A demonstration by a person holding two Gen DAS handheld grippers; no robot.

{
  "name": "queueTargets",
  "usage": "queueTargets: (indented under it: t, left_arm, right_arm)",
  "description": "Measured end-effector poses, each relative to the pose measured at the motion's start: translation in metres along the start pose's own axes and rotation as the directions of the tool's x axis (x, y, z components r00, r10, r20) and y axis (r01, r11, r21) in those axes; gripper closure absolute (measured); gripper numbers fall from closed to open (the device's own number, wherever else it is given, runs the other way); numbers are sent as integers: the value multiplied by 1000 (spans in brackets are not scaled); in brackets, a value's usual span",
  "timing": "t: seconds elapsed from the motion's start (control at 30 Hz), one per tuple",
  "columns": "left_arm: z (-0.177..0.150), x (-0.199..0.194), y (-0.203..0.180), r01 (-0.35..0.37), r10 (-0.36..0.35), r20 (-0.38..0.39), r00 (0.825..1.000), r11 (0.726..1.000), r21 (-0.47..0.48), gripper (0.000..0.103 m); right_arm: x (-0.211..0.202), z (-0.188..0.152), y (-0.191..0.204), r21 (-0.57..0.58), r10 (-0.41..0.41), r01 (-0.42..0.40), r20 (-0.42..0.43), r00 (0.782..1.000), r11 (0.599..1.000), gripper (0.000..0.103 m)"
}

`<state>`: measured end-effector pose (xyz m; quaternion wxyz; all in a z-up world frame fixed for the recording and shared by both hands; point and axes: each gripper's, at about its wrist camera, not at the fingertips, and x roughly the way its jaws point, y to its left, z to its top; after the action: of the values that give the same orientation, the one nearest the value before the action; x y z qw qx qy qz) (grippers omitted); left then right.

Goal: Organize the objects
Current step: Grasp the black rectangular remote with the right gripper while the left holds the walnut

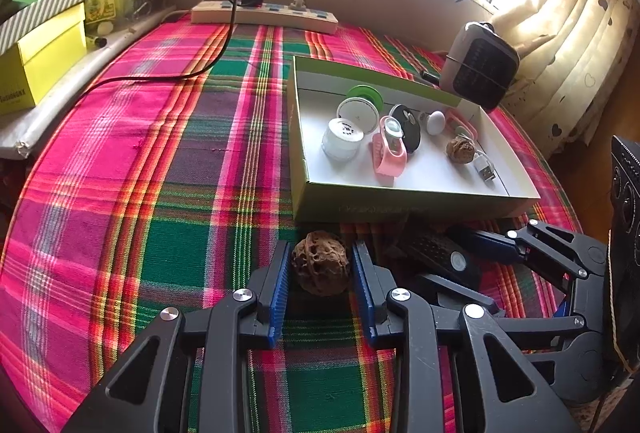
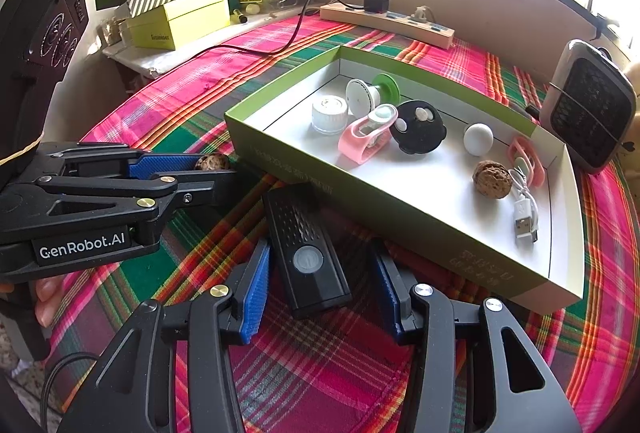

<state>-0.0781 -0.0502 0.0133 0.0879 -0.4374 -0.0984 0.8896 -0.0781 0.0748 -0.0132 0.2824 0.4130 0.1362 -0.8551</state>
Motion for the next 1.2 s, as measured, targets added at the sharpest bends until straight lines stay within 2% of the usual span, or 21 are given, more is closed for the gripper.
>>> queueTargets:
  t: [0.23, 1.2]
  left_arm:
    - [0, 0, 0, -1, 1, 0, 1000, 1000, 1, 75]
    - [-3, -3, -2, -3, 3, 2, 1000, 1000, 1, 75]
  right_arm:
    - [-1, -1, 4, -16, 12, -12, 5, 1000, 1000, 75]
    - [-10, -3, 1, 28, 33, -34, 19, 999, 999, 75]
